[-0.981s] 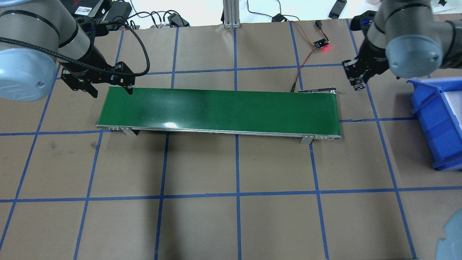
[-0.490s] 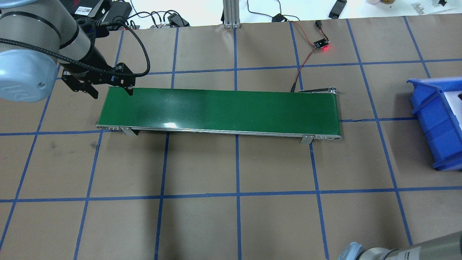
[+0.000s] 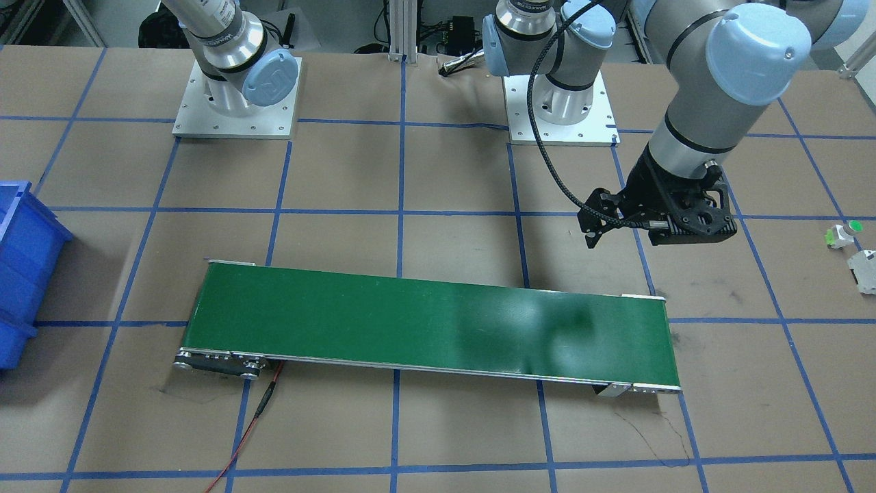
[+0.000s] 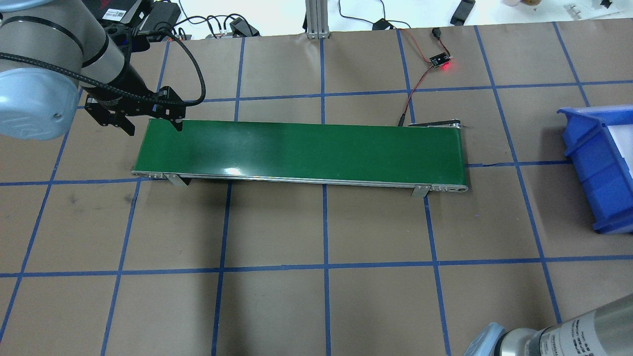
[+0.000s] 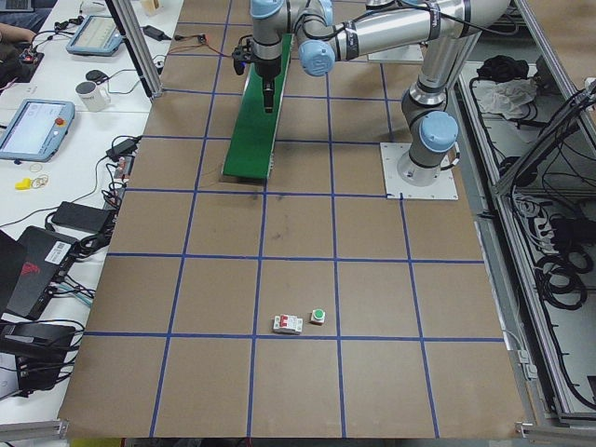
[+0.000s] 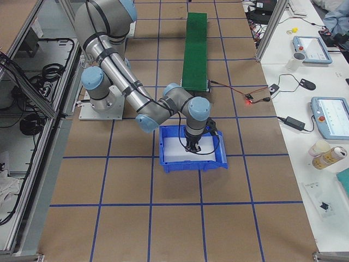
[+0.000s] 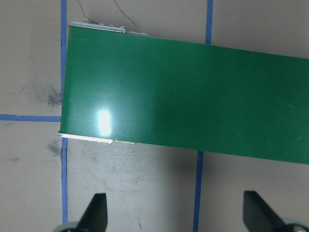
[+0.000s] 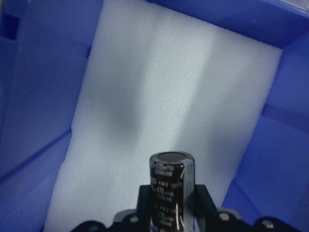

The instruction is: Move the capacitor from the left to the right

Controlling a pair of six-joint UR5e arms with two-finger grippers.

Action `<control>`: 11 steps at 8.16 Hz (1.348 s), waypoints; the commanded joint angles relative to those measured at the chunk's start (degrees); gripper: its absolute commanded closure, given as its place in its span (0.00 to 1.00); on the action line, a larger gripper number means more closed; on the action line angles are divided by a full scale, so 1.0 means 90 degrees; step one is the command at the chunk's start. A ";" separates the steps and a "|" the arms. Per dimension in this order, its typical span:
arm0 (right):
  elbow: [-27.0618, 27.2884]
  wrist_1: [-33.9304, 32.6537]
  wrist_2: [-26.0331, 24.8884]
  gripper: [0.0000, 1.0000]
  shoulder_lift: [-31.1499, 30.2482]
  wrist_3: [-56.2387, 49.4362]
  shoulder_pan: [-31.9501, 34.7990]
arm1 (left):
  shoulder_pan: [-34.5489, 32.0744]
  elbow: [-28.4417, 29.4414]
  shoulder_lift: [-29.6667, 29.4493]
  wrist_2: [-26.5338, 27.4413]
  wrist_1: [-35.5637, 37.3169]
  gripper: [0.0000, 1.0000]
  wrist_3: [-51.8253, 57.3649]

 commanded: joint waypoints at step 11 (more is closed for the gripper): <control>-0.0473 0.3719 0.0311 0.00 -0.2531 0.6643 0.4509 | 0.0000 0.0018 0.0019 -0.0004 -0.0009 0.00 0.0000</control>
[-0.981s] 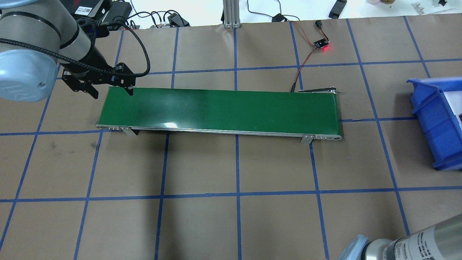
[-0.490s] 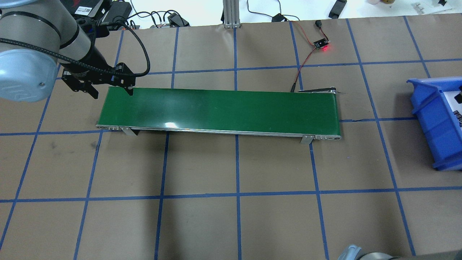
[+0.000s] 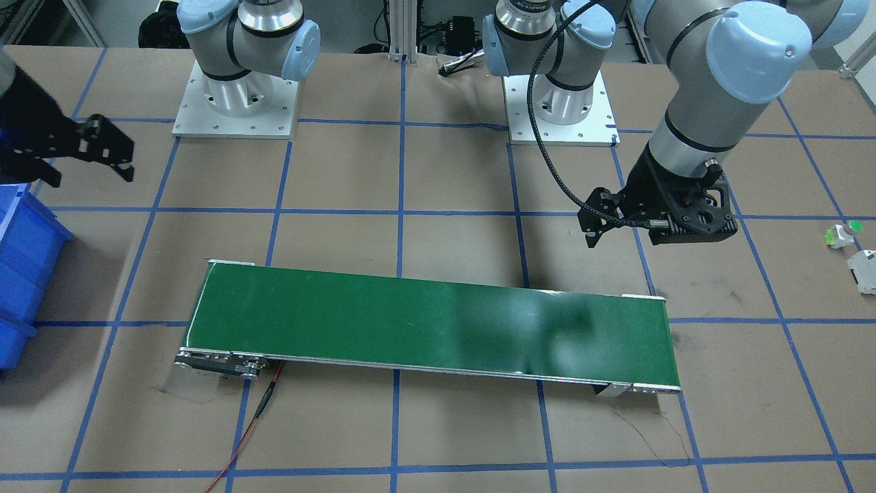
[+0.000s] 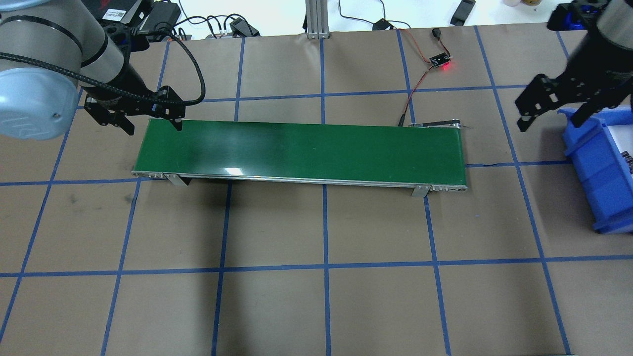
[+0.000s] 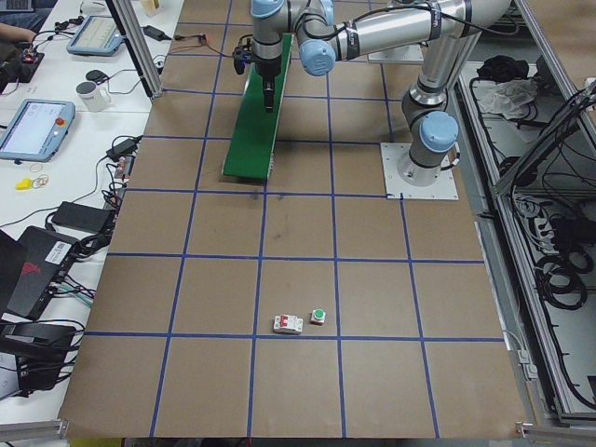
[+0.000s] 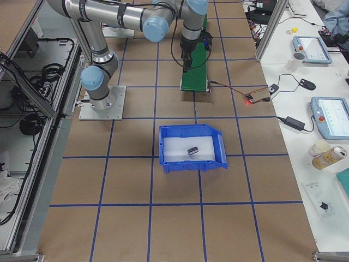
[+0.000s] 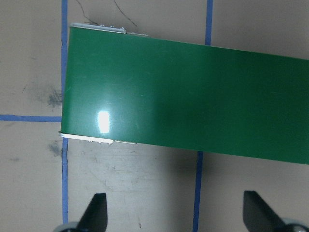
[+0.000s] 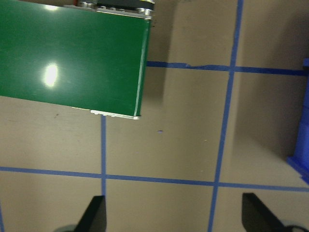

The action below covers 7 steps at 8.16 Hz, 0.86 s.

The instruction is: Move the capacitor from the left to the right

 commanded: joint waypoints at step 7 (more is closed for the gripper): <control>-0.0075 -0.0014 0.0231 0.00 -0.0166 0.2673 0.2524 | 0.0000 -0.0020 0.0025 -0.0002 0.0017 0.00 0.0010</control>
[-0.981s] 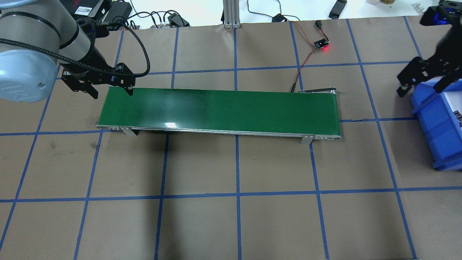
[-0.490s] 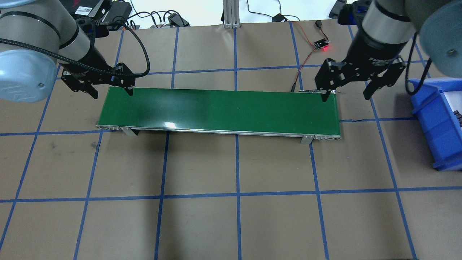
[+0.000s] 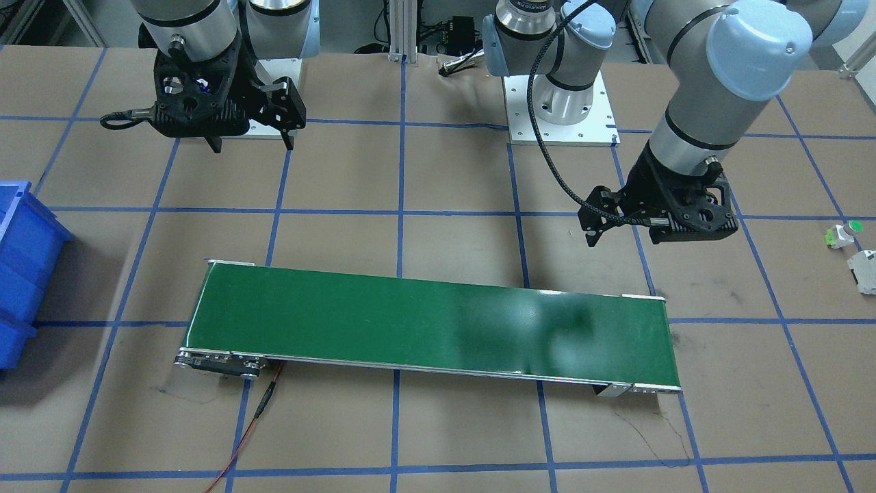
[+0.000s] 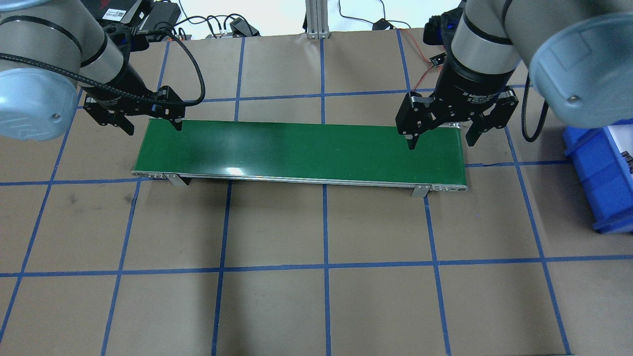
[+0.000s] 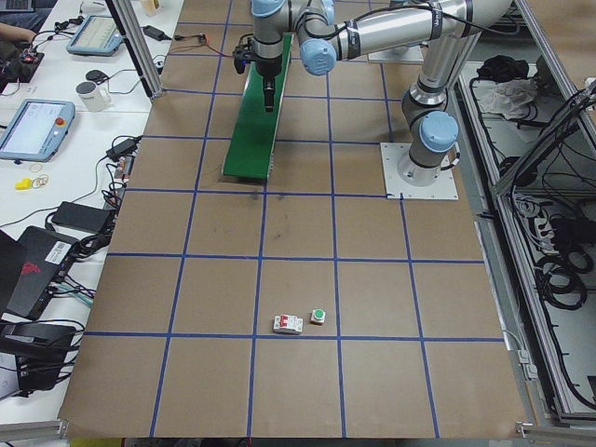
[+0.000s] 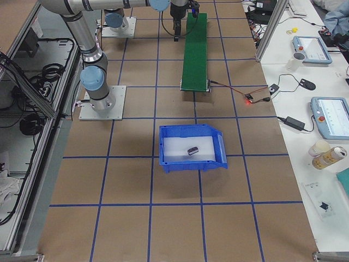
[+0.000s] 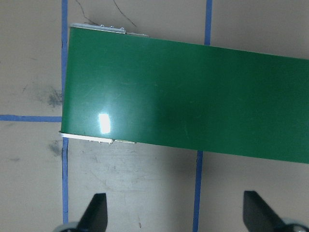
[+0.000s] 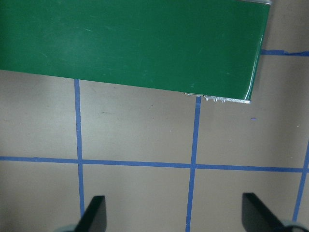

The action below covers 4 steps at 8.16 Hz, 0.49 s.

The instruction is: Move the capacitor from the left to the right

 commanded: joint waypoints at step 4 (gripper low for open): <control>-0.0018 -0.0461 -0.0061 0.00 0.0011 -0.0017 0.0005 | 0.0000 -0.0004 -0.0007 0.0000 0.0002 0.00 0.0000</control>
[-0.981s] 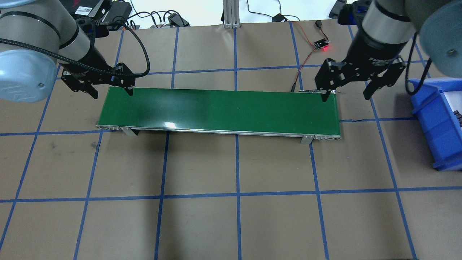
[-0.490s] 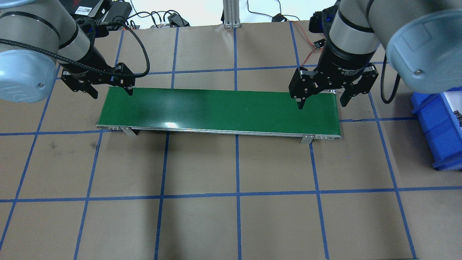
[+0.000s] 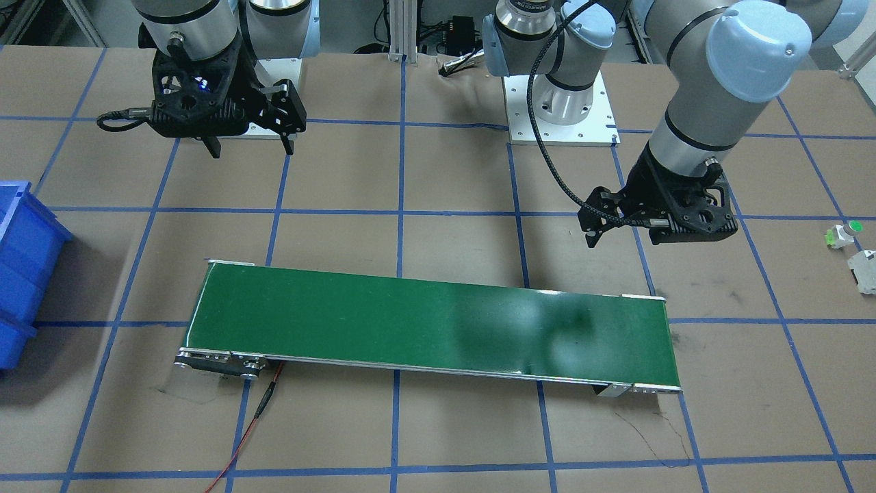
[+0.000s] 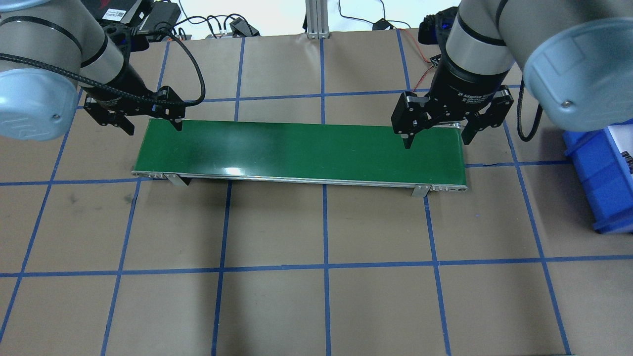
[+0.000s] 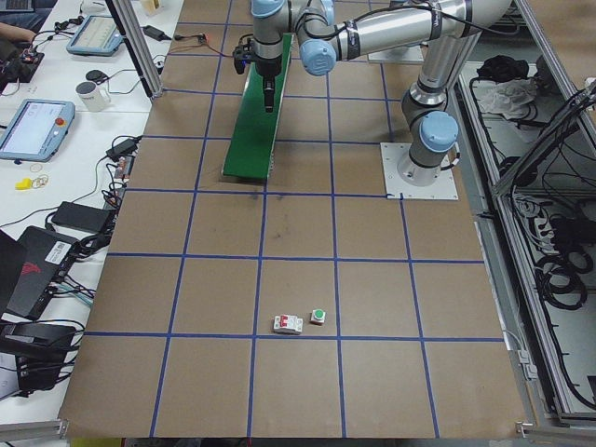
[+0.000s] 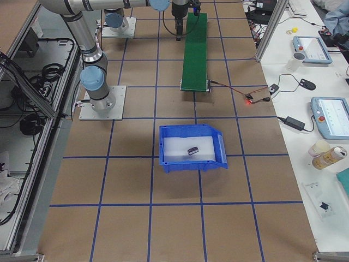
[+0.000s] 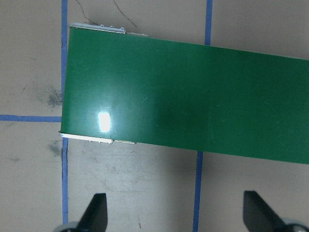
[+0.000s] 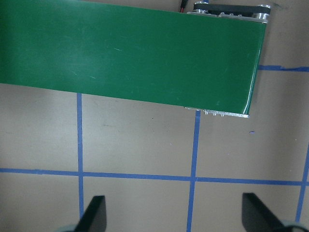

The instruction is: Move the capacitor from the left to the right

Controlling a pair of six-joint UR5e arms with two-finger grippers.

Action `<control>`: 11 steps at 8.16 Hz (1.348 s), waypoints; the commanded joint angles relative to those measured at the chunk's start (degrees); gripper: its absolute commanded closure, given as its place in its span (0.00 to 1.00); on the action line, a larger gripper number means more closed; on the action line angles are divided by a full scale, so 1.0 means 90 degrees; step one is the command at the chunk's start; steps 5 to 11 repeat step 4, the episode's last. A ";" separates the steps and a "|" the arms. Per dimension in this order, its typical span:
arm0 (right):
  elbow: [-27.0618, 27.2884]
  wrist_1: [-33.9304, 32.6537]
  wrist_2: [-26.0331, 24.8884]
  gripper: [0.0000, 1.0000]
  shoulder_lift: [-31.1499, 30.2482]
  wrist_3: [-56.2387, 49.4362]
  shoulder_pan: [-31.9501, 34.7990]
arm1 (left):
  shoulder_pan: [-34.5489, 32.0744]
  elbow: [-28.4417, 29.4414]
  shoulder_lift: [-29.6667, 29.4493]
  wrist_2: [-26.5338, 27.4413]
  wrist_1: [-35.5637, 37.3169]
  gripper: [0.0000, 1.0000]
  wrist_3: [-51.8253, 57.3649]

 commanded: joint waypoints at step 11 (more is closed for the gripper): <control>-0.0015 -0.0376 -0.0075 0.00 0.0011 -0.0025 -0.0010 | 0.0000 0.0009 0.0014 -0.0010 0.0001 0.00 0.0007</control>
